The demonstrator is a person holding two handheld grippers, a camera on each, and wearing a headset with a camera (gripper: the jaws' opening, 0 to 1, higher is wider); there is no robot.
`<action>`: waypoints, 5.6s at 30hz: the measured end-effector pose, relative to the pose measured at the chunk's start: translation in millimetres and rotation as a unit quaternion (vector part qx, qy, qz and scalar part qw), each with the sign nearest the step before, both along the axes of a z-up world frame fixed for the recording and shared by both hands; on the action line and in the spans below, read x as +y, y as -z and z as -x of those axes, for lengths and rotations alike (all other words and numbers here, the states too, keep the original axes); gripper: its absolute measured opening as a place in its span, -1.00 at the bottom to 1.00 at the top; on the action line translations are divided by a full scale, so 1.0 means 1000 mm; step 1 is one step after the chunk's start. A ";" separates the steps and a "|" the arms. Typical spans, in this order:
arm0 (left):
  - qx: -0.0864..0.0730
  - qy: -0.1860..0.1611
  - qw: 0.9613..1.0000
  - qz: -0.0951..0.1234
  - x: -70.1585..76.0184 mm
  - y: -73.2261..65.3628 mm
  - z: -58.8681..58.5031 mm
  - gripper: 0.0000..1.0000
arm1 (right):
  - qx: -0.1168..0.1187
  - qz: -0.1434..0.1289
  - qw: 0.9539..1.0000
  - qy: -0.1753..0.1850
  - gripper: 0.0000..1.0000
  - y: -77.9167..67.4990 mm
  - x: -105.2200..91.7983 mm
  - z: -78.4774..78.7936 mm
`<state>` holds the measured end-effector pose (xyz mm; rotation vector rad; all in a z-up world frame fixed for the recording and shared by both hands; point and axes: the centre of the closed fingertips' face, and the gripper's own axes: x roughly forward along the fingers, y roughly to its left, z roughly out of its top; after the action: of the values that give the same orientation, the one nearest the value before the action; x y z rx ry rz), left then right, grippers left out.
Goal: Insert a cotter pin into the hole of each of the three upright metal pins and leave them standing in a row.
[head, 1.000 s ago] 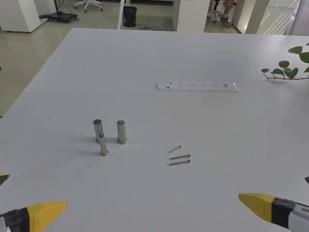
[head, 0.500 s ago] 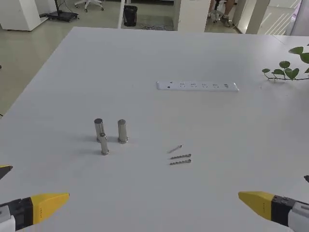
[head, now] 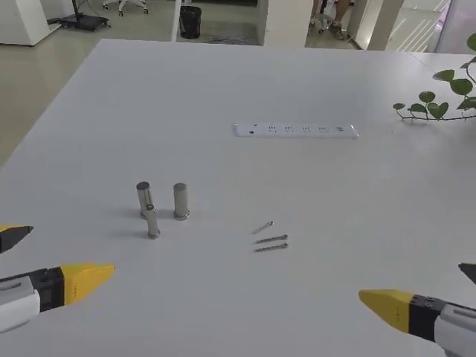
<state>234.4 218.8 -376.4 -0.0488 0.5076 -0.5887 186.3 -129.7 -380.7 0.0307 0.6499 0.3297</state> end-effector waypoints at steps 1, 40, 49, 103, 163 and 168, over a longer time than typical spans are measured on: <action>0.000 0.002 1.000 -0.002 -0.001 0.000 -0.002 0.63 | 0.000 0.001 1.000 0.000 0.82 0.000 0.000 0.000; -0.010 0.143 0.989 -0.024 -0.057 -0.001 -0.059 0.36 | 0.015 0.031 0.999 -0.013 0.83 -0.004 0.006 0.002; -0.014 0.148 0.988 -0.040 -0.064 0.011 -0.066 0.08 | 0.022 0.033 0.999 -0.019 0.83 -0.001 0.011 0.002; 0.031 0.113 0.991 -0.069 -0.059 0.074 -0.099 -0.87 | 0.025 0.030 0.999 0.002 0.83 -0.005 0.005 0.002; -0.018 0.148 0.988 -0.042 -0.118 0.021 -0.010 -0.91 | -0.016 0.007 0.999 -0.036 0.82 -0.021 0.032 -0.006; -0.016 0.161 0.986 -0.042 -0.124 0.025 -0.003 -0.91 | -0.016 0.006 0.999 -0.037 0.82 -0.020 0.033 -0.006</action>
<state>237.4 94.5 -400.9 0.1243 0.5130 -0.8822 192.1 -96.5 -360.5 -0.0103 0.6214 0.3968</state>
